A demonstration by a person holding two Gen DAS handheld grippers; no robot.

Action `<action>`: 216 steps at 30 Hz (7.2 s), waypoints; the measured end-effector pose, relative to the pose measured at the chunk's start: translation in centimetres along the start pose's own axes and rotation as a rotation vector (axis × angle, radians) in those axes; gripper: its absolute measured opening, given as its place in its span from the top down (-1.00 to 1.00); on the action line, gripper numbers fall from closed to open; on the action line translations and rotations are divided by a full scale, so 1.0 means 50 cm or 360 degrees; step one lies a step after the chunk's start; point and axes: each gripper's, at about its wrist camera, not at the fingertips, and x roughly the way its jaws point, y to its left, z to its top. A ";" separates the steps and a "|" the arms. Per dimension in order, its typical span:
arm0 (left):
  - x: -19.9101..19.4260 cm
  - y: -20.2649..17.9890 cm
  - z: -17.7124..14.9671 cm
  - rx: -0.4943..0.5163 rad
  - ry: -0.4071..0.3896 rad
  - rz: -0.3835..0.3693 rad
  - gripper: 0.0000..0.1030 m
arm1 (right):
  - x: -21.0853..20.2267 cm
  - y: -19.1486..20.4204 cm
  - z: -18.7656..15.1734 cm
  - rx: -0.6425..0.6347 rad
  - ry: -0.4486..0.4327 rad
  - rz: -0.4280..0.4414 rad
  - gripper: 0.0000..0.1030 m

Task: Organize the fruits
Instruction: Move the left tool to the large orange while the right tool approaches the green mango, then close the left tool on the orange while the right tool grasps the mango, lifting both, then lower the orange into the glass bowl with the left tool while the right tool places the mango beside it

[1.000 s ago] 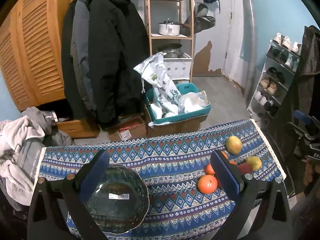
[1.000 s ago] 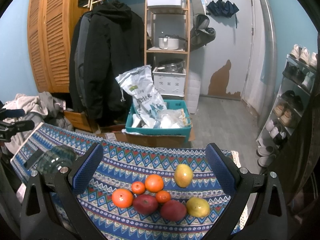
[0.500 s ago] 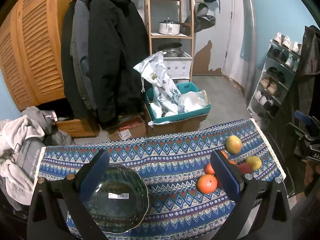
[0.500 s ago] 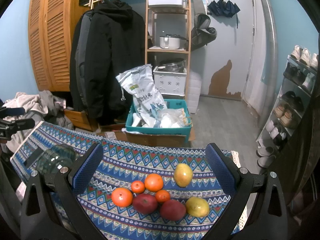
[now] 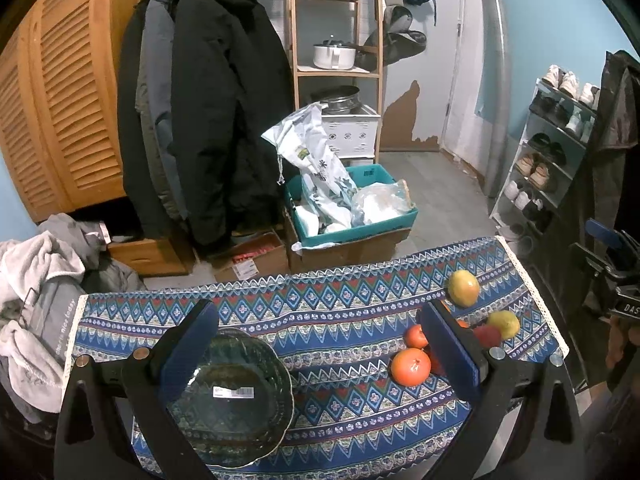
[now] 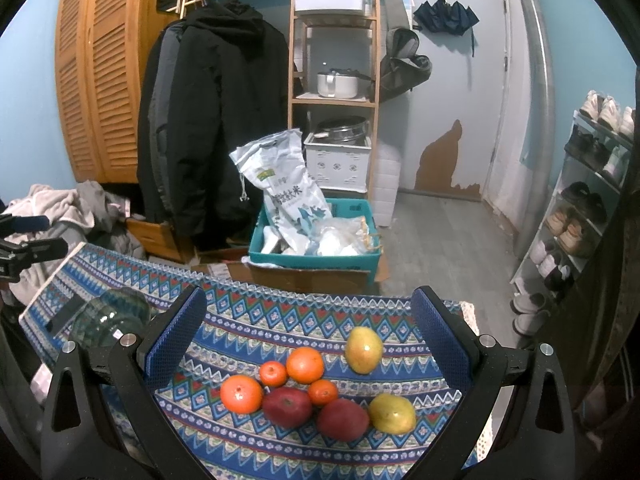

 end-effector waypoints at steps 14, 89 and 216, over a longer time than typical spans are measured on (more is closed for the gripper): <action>0.006 0.000 -0.004 0.0012 0.0008 -0.0002 -0.98 | 0.001 -0.021 -0.016 0.0001 0.0030 -0.0017 -0.94; 0.490 -0.235 -0.217 0.0228 0.0947 -0.0283 -0.98 | 0.387 -0.296 -0.377 0.0267 0.1176 0.0095 -0.76; 0.231 0.363 -0.262 -0.0431 0.0540 0.0048 -0.36 | 0.483 0.569 -0.082 -0.0263 0.0883 0.0795 -0.24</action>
